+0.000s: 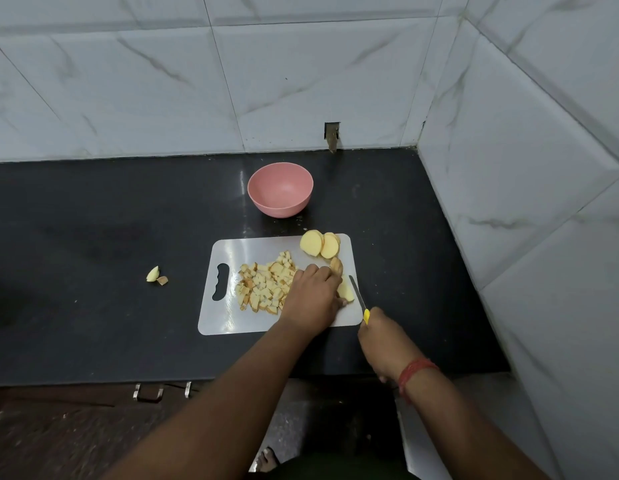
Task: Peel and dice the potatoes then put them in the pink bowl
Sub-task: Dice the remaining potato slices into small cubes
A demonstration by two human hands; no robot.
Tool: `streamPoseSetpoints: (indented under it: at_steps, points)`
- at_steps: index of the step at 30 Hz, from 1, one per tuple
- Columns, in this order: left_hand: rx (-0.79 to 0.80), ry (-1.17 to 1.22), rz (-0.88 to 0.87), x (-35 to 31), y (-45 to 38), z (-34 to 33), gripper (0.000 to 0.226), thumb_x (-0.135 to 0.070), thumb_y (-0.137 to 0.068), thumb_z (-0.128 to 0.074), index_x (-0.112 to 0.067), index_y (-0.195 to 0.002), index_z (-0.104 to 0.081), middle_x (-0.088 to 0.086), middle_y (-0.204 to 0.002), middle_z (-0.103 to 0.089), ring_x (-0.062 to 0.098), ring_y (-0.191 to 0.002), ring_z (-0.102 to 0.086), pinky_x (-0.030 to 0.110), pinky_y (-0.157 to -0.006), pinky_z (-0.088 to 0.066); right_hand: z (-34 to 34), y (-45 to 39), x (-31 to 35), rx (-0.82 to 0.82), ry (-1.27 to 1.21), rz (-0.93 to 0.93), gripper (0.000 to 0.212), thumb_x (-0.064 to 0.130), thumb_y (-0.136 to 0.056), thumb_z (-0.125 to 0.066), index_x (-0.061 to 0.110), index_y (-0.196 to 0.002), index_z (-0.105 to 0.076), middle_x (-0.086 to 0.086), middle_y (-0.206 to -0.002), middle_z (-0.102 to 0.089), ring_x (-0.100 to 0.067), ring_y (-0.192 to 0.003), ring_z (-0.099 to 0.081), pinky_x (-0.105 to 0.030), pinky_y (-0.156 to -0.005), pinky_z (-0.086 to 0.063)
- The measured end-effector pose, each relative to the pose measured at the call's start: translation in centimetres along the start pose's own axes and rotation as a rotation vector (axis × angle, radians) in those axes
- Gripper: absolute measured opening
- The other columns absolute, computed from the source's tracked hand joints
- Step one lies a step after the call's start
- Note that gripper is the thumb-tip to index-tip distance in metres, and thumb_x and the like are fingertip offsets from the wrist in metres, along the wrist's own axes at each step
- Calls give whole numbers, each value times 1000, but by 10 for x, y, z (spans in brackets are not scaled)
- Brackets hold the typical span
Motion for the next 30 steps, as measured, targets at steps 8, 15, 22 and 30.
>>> streamPoseSetpoints:
  at_steps: [8,15,22,30]
  points:
    - [30,24,15,-1,1,3,32,-41,-96,-59,-18,-117,-65,-1,-118,-61,22,-111,-48,39,-91,-32,-7,-11,5,14,137,39,25,7,-97,-36,3,-120,-44,-17,-108,-58,-32,-91,-60,-29,-68,-47]
    - [27,-32,-48,-3,-1,3,27,-39,-95,-60,-18,-109,-72,0,-111,-59,24,-105,-48,41,-86,-31,-13,-18,12,8,188,8,28,4,-95,-40,3,-122,-42,-16,-105,-59,-27,-74,-59,-31,-50,-46]
    - [37,-77,-86,-6,-2,6,28,-38,-97,-59,-17,-109,-73,-1,-112,-60,25,-106,-49,41,-86,-32,-12,-23,17,47,228,90,31,11,-95,-45,2,-123,-53,-19,-116,-60,-22,-83,-48,-30,-65,-45]
    - [67,-107,-82,-5,-3,5,31,-40,-100,-53,-22,-119,-69,-3,-120,-56,24,-111,-45,41,-91,-30,-29,0,8,292,732,56,24,29,-101,-41,14,-82,-45,1,-78,-43,-14,-66,-41,-23,-87,-41]
Point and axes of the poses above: each hand's wrist, its own y-axis away from the middle knuckle, its own z-axis out of the back of the hand, x = y × z, the point moved 4 cm from there along -y, towards the middle knuckle
